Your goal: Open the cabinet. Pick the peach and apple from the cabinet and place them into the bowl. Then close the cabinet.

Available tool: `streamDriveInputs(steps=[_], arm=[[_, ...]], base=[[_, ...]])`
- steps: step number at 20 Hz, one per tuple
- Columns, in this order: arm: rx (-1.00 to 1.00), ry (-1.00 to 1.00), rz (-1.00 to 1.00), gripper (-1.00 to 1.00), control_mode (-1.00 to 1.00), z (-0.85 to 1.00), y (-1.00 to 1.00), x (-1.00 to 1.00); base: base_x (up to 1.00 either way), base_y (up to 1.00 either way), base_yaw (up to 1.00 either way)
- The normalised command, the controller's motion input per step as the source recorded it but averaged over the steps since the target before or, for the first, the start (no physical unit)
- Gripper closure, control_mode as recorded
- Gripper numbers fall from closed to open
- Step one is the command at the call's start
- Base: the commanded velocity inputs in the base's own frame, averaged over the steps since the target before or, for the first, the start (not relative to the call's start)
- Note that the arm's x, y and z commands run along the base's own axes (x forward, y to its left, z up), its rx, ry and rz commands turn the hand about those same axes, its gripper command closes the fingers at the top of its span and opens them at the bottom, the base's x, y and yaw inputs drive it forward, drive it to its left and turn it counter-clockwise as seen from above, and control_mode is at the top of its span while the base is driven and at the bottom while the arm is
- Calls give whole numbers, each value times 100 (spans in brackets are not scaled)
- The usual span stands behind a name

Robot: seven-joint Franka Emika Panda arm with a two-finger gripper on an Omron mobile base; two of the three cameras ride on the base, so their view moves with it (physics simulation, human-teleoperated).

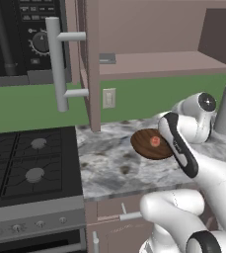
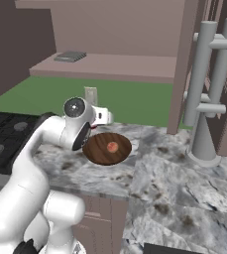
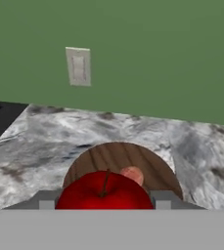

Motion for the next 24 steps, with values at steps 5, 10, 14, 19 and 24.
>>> streamDriveInputs(steps=[5, 10, 14, 19, 24], arm=[[-9, 11, 0, 100, -100, -56, 5, 39], [-3, 14, 0, 100, -100, -57, 11, 29], [0, 8, 0, 100, -100, -8, 2, 3], [0, 9, 0, 100, -100, -18, 5, 2], [0, 11, 0, 100, -100, -41, 6, 6]], base=[[0, 0, 0], [0, 0, 0], [0, 0, 0], [0, 0, 0], [0, 0, 0]])
